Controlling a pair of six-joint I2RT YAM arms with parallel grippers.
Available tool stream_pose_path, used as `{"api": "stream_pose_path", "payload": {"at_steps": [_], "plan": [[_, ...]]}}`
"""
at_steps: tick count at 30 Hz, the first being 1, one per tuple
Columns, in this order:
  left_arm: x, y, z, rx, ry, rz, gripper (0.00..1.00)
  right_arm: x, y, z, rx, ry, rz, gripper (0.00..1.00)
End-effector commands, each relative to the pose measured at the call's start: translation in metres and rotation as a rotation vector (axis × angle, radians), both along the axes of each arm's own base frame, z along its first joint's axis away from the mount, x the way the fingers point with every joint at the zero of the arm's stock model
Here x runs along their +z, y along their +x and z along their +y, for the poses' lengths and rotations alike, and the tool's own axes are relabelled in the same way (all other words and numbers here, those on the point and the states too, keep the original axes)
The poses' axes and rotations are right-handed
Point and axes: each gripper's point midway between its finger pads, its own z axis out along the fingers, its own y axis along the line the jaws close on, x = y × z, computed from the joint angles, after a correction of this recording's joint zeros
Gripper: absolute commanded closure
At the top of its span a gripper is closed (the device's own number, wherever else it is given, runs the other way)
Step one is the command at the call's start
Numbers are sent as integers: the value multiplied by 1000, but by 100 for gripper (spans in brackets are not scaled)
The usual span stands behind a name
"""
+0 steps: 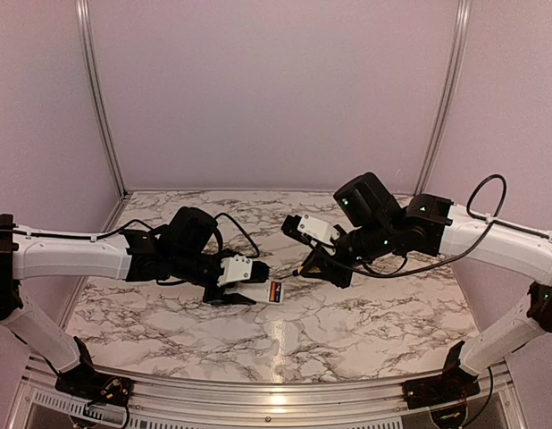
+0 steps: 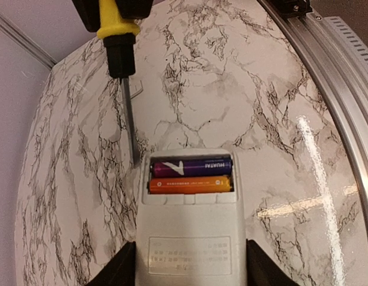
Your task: Unload the batteries from the remote control
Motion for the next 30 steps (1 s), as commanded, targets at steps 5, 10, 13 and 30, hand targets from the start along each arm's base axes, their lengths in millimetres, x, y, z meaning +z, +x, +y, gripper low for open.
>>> {"api": "stream_pose_path", "payload": {"at_steps": [5, 10, 13, 30], "plan": [[12, -1, -1, -11, -43, -18, 100, 16, -4, 1, 33, 43, -14, 100], [12, 0, -2, -12, -41, -18, 100, 9, -5, -1, 31, 26, -5, 100], [12, 0, -2, -13, -45, -18, 100, 1, -3, -3, 27, -1, -1, 100], [16, 0, -5, -14, -58, -19, 100, -22, -3, -5, 43, -58, 12, 100]]}}
